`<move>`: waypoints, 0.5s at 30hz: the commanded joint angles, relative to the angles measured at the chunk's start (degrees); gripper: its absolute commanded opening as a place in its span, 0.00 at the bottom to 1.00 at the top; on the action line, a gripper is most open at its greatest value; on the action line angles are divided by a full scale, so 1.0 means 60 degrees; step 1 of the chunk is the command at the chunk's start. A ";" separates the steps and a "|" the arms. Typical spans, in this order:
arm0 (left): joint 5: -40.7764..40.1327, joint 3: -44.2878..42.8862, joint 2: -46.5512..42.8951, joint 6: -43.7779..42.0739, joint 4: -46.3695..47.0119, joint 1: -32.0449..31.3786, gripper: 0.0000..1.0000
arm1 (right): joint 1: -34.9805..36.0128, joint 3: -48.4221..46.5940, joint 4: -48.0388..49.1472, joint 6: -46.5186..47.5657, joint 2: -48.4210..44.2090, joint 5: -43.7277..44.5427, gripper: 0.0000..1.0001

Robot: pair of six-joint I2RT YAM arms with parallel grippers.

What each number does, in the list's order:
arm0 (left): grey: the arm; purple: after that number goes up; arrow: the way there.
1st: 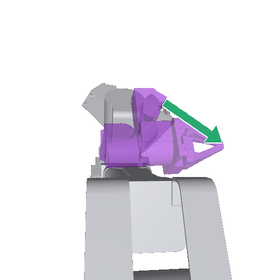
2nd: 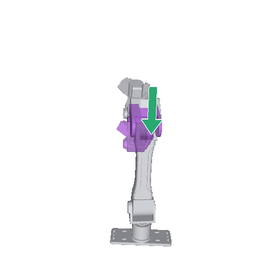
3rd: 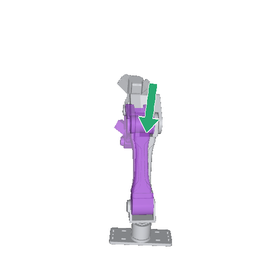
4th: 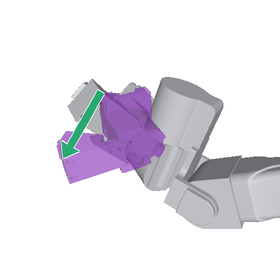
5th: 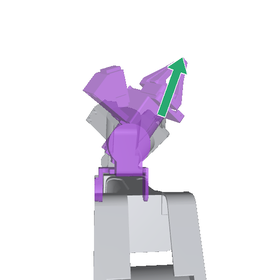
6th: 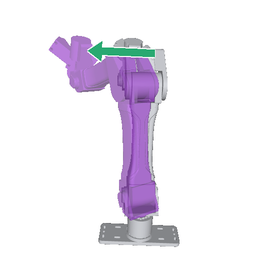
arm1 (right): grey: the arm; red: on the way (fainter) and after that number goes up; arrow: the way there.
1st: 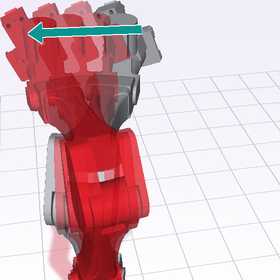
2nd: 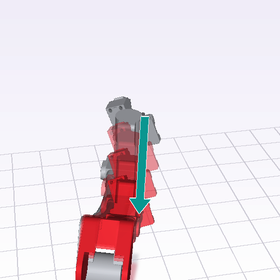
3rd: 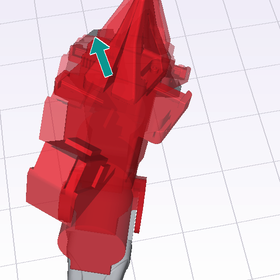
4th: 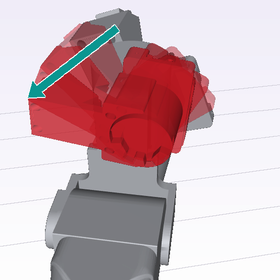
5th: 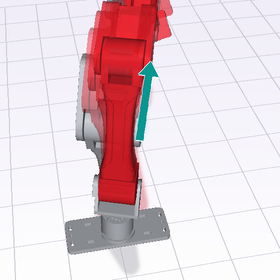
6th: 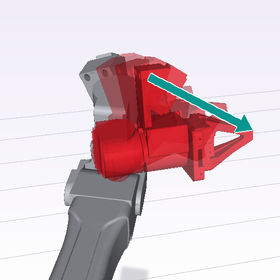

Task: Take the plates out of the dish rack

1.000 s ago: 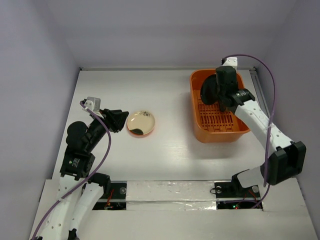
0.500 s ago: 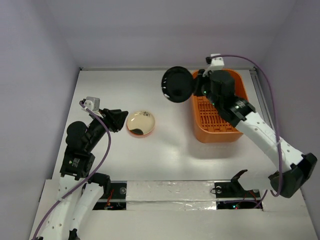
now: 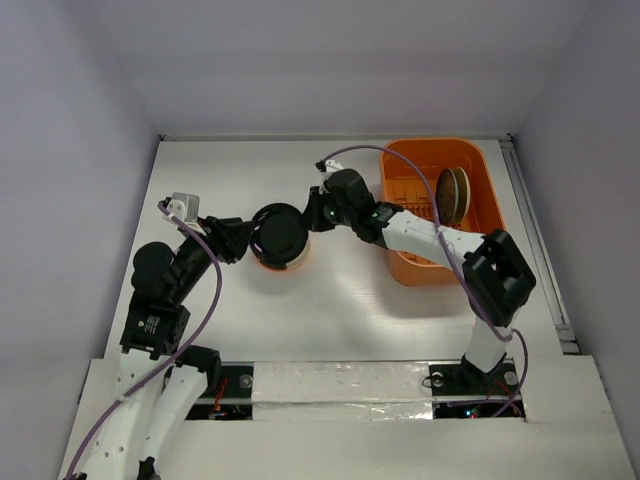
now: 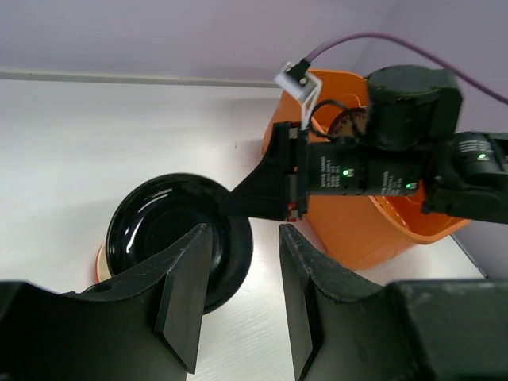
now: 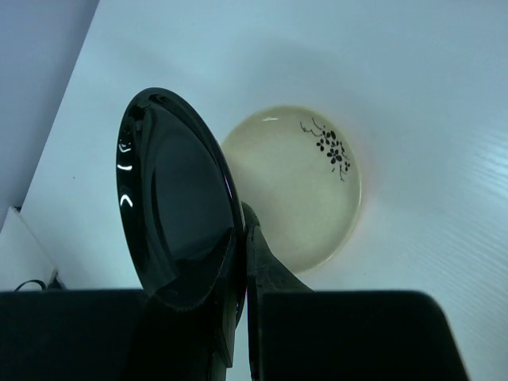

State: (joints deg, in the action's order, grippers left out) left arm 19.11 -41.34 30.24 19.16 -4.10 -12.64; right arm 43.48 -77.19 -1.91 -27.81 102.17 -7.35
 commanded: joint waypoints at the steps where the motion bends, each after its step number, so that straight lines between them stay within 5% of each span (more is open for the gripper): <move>1: 0.0154 -0.0082 0.0028 0.0074 0.0522 0.0057 0.36 | 0.0004 -0.0202 0.1417 -0.0681 0.0139 -0.0518 0.00; 15: 0.0183 -0.0082 0.0043 0.0074 0.0551 0.0057 0.36 | 0.0004 -0.0597 0.0905 -0.0829 0.1633 0.0083 0.08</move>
State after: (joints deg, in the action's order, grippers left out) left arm 19.35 -41.34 30.26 19.18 -4.10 -12.64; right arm 43.51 -77.60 0.80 -31.97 112.31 -7.88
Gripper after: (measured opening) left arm 0.360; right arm 0.098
